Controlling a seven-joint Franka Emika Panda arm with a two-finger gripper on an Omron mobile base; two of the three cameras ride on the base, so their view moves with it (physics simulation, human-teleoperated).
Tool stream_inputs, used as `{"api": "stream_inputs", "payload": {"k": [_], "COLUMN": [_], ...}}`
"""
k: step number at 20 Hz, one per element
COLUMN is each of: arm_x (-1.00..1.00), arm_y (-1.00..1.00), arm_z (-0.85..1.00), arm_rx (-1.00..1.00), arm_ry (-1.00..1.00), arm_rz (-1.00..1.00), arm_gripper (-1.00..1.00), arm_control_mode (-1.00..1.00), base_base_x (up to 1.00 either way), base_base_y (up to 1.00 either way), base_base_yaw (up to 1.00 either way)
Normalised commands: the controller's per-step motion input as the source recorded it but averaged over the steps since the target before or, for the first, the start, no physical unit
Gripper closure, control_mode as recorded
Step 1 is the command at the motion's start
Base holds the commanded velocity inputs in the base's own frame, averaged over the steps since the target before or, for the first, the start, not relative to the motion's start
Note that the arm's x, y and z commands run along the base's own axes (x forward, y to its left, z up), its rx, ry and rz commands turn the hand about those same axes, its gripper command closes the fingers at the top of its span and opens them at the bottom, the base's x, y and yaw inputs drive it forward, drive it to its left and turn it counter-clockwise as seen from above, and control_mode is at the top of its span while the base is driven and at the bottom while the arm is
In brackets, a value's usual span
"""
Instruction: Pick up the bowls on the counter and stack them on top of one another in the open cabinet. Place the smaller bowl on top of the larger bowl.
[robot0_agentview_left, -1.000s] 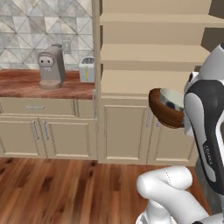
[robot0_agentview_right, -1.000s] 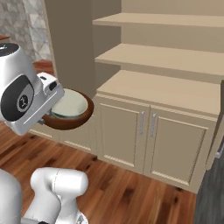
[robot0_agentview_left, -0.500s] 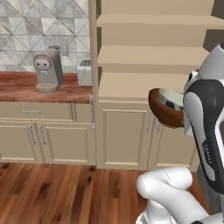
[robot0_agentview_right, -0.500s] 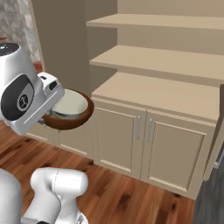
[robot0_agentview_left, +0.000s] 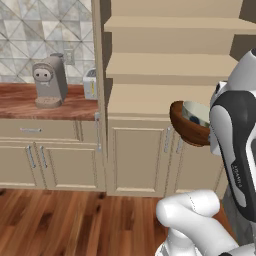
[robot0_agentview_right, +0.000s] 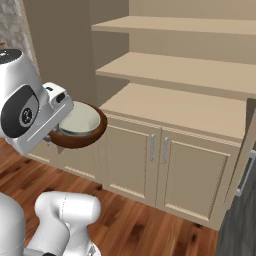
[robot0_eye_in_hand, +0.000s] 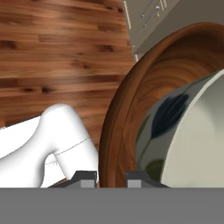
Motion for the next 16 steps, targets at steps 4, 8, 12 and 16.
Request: {"api": "stream_inputs", "payload": {"k": [4, 8, 12, 16], "arm_x": [0.00, 0.00, 0.00, 0.00], "arm_y": [0.00, 0.00, 0.00, 0.00], "arm_z": [0.00, 0.00, 0.00, 0.00], "arm_rx": [0.00, 0.00, 0.00, 0.00], "arm_ry": [0.00, 0.00, 0.00, 0.00], "arm_rz": [0.00, 0.00, 0.00, 0.00], "arm_gripper": [1.00, 1.00, 1.00, 1.00], "arm_control_mode": [1.00, 1.00, 1.00, 1.00], "base_base_x": [0.26, 0.29, 0.31, 0.31], "base_base_y": [-0.37, -0.34, -0.32, -0.33], "base_base_yaw": [0.00, 0.00, 0.00, 0.00]}}
